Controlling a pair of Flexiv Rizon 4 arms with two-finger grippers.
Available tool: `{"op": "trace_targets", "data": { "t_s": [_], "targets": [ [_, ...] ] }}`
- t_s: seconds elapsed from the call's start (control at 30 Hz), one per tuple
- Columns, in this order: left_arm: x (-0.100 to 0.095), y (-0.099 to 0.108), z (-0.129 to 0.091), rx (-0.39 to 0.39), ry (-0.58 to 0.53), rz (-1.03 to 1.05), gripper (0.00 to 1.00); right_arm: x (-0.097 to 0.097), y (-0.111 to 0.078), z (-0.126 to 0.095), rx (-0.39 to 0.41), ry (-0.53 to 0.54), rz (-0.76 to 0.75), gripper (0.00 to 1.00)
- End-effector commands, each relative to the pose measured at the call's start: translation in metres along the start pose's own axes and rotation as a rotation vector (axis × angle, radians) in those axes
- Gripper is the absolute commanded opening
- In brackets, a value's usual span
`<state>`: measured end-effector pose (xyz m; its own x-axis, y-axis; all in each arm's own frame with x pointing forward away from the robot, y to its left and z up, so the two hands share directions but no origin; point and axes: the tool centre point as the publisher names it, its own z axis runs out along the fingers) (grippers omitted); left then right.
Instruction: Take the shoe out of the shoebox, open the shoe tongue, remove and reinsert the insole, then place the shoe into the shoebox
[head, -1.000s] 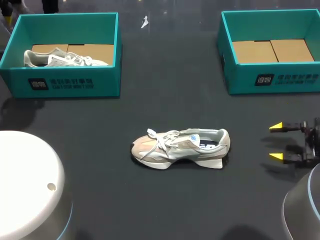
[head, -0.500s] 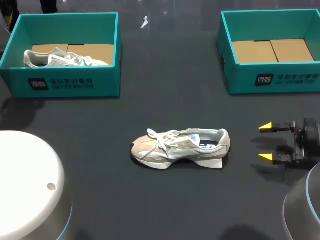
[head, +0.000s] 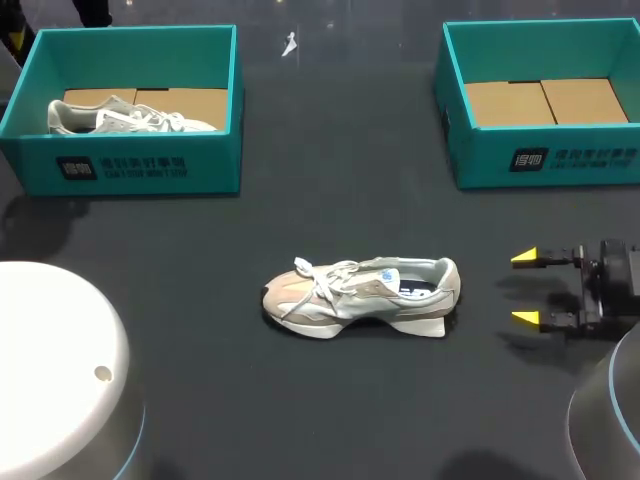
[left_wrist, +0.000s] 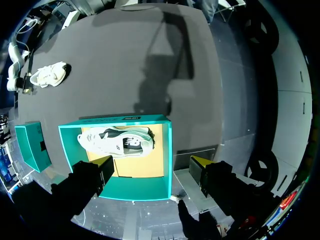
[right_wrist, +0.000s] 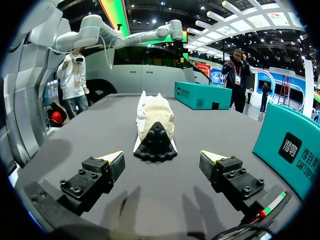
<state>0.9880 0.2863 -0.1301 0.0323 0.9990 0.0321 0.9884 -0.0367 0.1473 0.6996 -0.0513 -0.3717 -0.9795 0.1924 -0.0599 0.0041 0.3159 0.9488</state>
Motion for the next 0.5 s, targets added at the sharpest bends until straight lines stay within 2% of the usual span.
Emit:
{"op": "trace_targets", "data": {
  "t_s": [0.03, 0.5],
  "targets": [
    [0.0, -0.001, -0.001, 0.0, 0.003, 0.001, 1.0, 0.001, 0.001, 0.01, -0.002, 0.003, -0.005, 1.0],
    [0.0, -0.001, -0.001, 0.0, 0.003, 0.001, 1.0, 0.006, 0.002, 0.041, 0.002, 0.027, 0.036, 1.0]
  ]
}}
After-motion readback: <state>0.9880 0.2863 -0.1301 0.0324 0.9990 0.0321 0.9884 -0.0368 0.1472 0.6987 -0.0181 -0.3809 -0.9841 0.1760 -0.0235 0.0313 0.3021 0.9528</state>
